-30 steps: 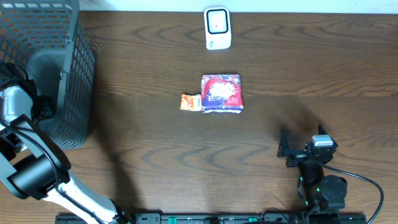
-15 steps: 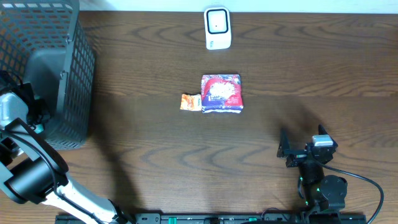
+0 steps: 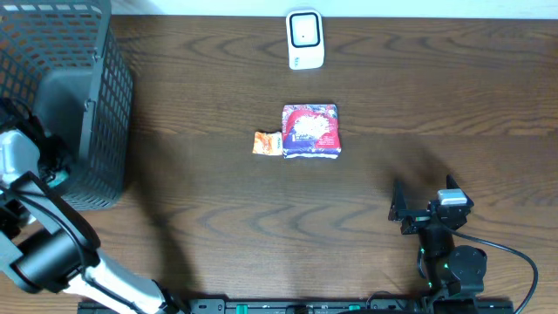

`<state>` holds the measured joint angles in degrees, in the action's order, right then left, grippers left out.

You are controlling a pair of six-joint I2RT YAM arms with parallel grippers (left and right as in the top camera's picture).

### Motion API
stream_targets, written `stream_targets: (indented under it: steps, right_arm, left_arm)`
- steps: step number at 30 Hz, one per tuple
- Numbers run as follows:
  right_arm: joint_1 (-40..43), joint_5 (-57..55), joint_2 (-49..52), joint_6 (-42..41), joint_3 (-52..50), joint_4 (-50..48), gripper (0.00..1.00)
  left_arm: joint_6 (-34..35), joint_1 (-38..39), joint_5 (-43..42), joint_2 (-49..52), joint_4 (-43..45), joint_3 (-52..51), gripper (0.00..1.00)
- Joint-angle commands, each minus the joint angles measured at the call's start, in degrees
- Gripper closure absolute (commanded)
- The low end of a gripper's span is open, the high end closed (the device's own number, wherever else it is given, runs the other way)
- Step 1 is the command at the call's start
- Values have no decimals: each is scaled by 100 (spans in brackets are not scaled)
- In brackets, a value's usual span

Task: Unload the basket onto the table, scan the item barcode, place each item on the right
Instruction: 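Lift the wipes pack out of the basket toward the scanner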

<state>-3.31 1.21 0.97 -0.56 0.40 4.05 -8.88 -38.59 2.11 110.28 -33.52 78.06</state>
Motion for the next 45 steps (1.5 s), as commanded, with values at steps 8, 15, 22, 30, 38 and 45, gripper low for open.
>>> stream_targets:
  steps: [8, 15, 22, 30, 38, 45]
  right_arm:
    - [-48, -46, -22, 85, -4, 28, 1]
    - [-48, -46, -22, 85, -4, 28, 1]
    - [-48, -46, -22, 83, -4, 28, 1]
    - [-48, -46, -22, 83, -4, 28, 1]
    - [-48, -46, -22, 83, -4, 28, 1]
    - [-48, -46, -22, 83, -4, 28, 1]
  left_arm:
    - [1143, 269, -3032, -2103, 839, 31, 93]
    - [1613, 284, -3211, -2697, 1005, 31, 93]
    - [2610, 297, -4524, -3351, 2103, 31, 93]
    - [4605, 1198, -5316, -3834, 3215, 28, 93]
    - [3611, 3342, -5307, -3609, 2857, 11, 92]
    - [2765, 4444, -4059, -3167, 1910, 11, 93]
